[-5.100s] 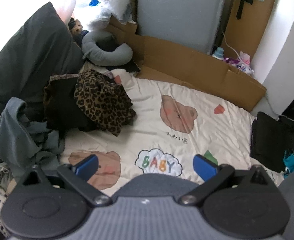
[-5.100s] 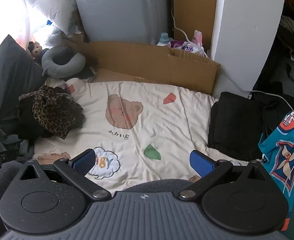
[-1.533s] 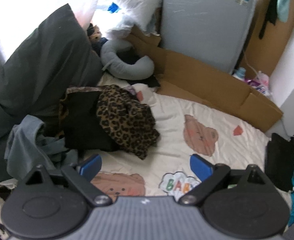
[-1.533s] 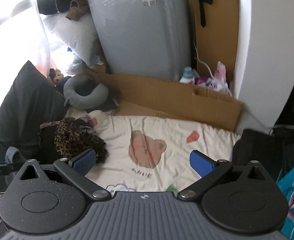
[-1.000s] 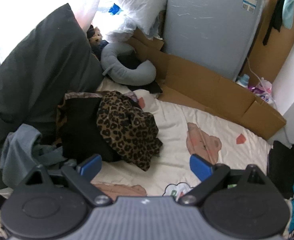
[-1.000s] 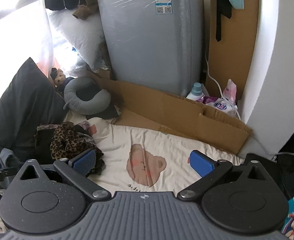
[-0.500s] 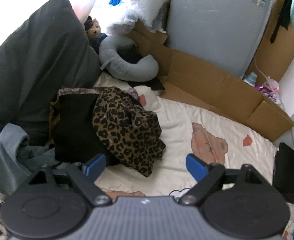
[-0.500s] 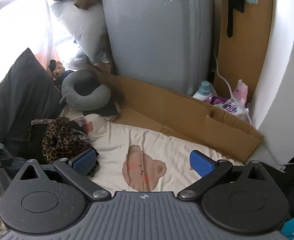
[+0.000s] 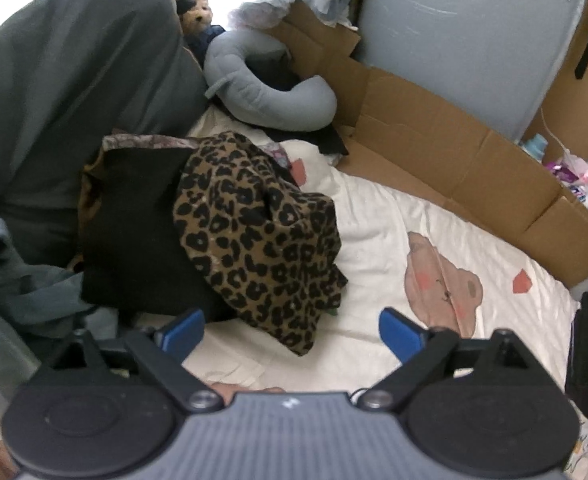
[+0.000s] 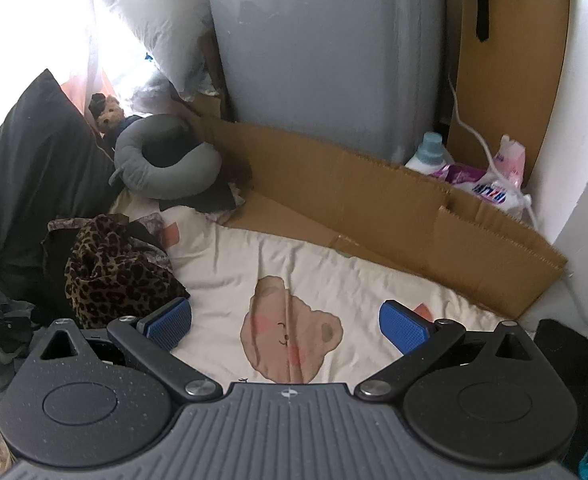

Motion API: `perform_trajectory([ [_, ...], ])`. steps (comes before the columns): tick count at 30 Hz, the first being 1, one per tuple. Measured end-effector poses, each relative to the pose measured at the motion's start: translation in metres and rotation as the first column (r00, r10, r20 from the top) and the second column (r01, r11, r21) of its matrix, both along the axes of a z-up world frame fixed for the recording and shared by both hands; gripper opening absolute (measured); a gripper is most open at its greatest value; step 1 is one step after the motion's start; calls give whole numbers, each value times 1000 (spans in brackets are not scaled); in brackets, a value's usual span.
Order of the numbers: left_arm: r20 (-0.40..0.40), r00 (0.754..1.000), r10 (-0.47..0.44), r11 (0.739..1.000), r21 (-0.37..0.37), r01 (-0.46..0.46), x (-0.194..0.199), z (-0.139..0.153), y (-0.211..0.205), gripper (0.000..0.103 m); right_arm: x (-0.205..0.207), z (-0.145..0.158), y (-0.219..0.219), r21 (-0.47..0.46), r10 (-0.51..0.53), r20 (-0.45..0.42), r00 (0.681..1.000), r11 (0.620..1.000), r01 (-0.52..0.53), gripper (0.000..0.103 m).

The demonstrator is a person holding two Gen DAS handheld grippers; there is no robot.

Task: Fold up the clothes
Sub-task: 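Move the left gripper toward the leopard-print garment on the clothes pile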

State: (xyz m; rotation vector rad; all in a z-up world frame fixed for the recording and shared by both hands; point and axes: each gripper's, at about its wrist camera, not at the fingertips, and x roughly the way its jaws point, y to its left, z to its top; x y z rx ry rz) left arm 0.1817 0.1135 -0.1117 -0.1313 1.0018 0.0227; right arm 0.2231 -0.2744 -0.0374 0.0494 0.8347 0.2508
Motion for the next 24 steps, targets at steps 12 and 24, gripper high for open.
perform_trajectory([
  [12, 45, 998, 40, 996, -77, -37, 24, -40, 13, 97, 20, -72, 18, 16, 73, -10, 997, 997, -73, 103],
  [24, 43, 994, 102, 991, -93, -97, 39, -88, 25, 95, 20, -141, 46, 94, 182, 8, 983, 979, -182, 103],
])
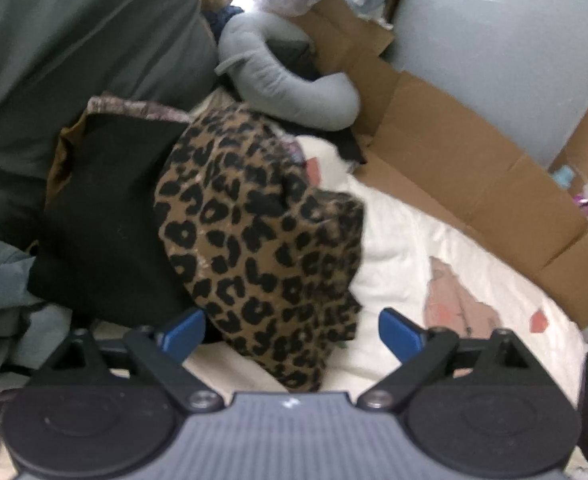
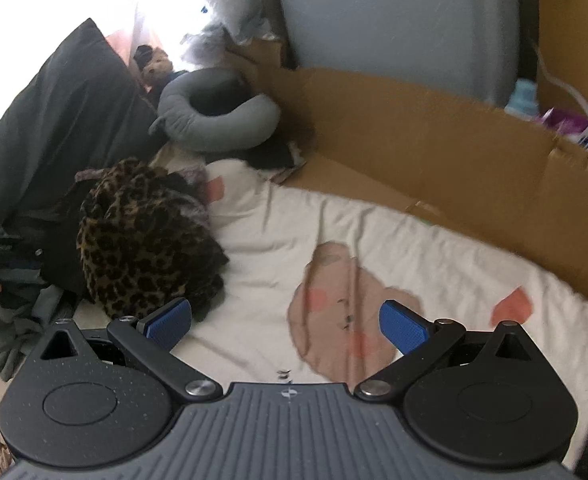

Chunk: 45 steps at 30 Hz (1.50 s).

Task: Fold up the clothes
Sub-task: 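Move the left gripper toward the leopard-print garment on the clothes pile, then close the left gripper on the leopard-print garment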

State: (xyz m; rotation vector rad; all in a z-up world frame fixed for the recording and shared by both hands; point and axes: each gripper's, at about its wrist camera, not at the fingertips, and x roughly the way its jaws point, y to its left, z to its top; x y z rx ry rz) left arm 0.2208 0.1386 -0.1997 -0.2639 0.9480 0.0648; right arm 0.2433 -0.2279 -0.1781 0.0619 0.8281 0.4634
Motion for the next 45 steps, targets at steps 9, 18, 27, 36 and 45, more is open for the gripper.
perform_trajectory([
  [9, 119, 990, 69, 998, -19, -67, -1, -36, 28, 88, -17, -59, 16, 6, 19, -53, 998, 1000, -19, 103],
  [18, 109, 989, 96, 992, -87, -87, 19, -67, 45, 91, -39, -82, 10, 36, 36, -85, 996, 999, -33, 103],
  [27, 170, 969, 182, 968, -206, -145, 16, -63, 50, 23, -37, -84, 12, 34, -5, -110, 994, 999, 9, 90],
  [36, 229, 973, 32, 980, -196, 14, -8, -37, 16, 3, -34, -82, 15, 20, 16, -104, 994, 1000, -14, 90],
  [45, 174, 974, -148, 950, -249, 189, -31, -53, -37, 2, -32, -76, 13, 63, 15, -108, 994, 998, -8, 90],
])
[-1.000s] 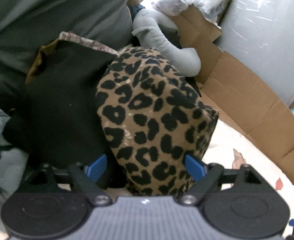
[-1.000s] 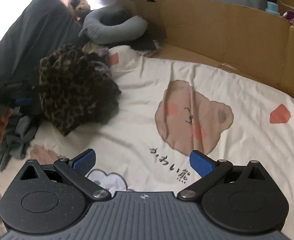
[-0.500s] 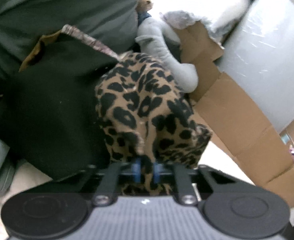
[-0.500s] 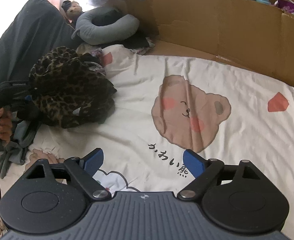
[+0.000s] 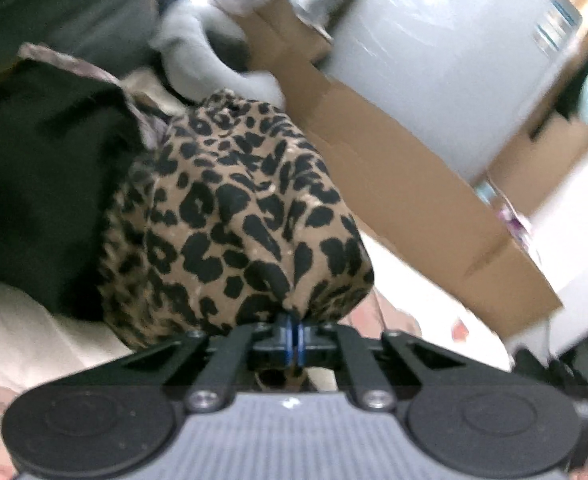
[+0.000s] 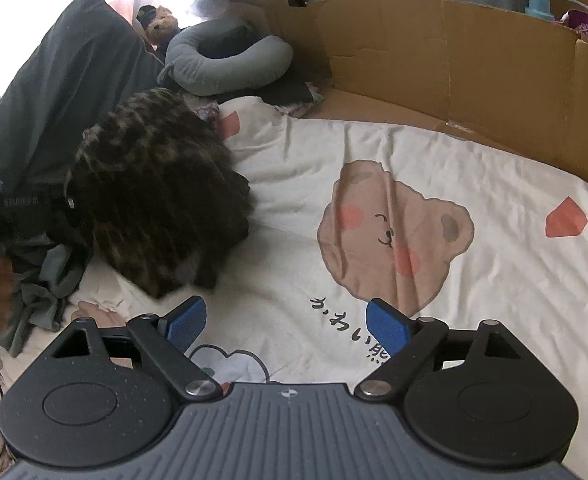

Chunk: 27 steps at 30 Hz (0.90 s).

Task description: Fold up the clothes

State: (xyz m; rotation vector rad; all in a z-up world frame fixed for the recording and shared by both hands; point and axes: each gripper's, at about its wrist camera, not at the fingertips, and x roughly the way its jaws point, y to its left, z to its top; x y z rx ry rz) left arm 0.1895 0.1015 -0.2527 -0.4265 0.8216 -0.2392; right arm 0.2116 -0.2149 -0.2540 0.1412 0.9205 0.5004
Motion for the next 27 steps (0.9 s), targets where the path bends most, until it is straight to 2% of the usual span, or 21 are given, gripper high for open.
perform_trajectory([
  [6, -62, 991, -121, 993, -2, 121, -22, -18, -26, 2, 0, 0, -4, 5, -7, -14, 1000, 1000, 7, 90],
  [11, -89, 978, -190, 982, -15, 189, -34, -15, -28, 3, -1, -2, -7, 14, -7, -27, 1000, 1000, 8, 90],
  [14, -104, 980, -168, 985, 6, 170, -38, -12, -26, 5, -1, -2, -7, 22, -5, -31, 999, 1000, 6, 90],
  [15, -97, 983, -159, 987, 5, 160, -38, -10, -24, 8, -2, -3, -6, 23, -4, -31, 1000, 1000, 4, 90],
  [20, -82, 994, -77, 997, -5, 77, -37, -4, -1, 47, -4, -3, -6, 21, 1, -29, 1000, 1000, 0, 90],
  [24, -86, 996, -2, 1000, -11, 2, -31, -2, 22, 53, -5, -3, -5, 20, -2, -32, 999, 1000, 2, 90],
  [26, -83, 996, 36, 999, -25, -38, -27, -1, 35, 60, -5, -3, -5, 20, -3, -34, 999, 1000, 4, 90],
  [27, -74, 996, 53, 998, -15, -54, -26, -1, 41, 61, -5, -2, -4, 18, -4, -36, 999, 1000, 5, 90],
])
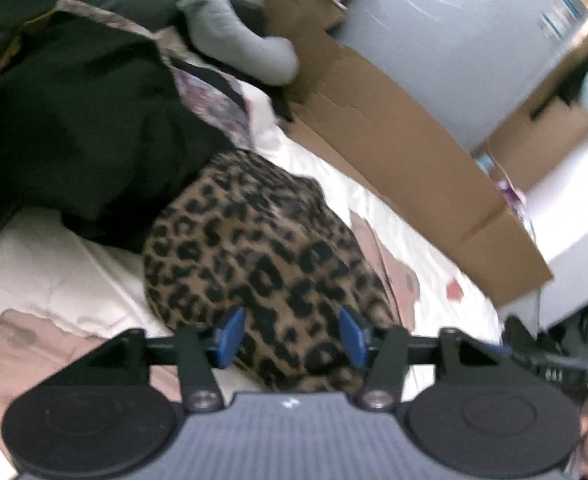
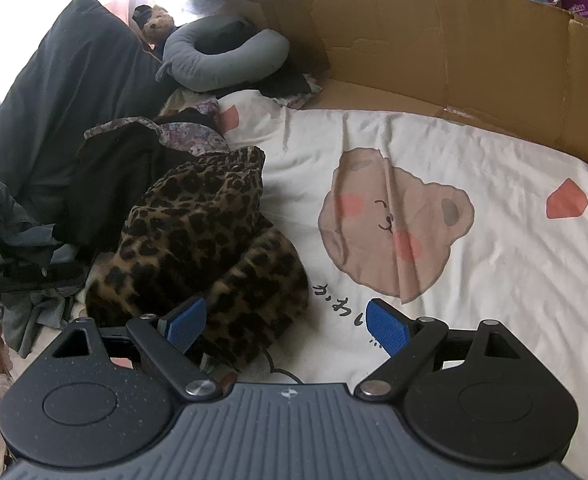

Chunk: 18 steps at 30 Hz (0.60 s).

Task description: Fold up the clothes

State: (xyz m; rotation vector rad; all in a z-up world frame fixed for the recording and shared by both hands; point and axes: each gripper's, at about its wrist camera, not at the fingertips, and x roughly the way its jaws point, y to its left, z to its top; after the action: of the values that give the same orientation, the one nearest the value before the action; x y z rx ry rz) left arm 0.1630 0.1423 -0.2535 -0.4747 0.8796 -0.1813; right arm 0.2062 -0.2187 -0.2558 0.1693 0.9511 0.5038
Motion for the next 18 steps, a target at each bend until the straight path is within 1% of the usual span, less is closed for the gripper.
perform_trajectory([
  [3, 19, 998, 57, 997, 45, -58, 9, -12, 15, 63, 0, 1, 0, 2, 0, 2, 1000, 1000, 0, 90],
  [6, -13, 989, 150, 979, 138, -147, 23, -37, 25, 62, 1, -1, 0, 3, 1, -1, 1000, 1000, -1, 90],
  [10, -24, 980, 198, 971, 142, -193, 36, -59, 32, 61, 1, -2, 2, -2, 3, -8, 1000, 1000, -3, 90],
  [15, -37, 977, 208, 968, 150, -200, 49, -75, 38, 61, 0, -3, 3, -9, 10, -5, 1000, 1000, -10, 90],
  [18, -38, 980, 197, 972, 142, -190, 55, -84, 39, 61, 0, -6, 4, -9, 8, -13, 1000, 1000, -8, 90],
])
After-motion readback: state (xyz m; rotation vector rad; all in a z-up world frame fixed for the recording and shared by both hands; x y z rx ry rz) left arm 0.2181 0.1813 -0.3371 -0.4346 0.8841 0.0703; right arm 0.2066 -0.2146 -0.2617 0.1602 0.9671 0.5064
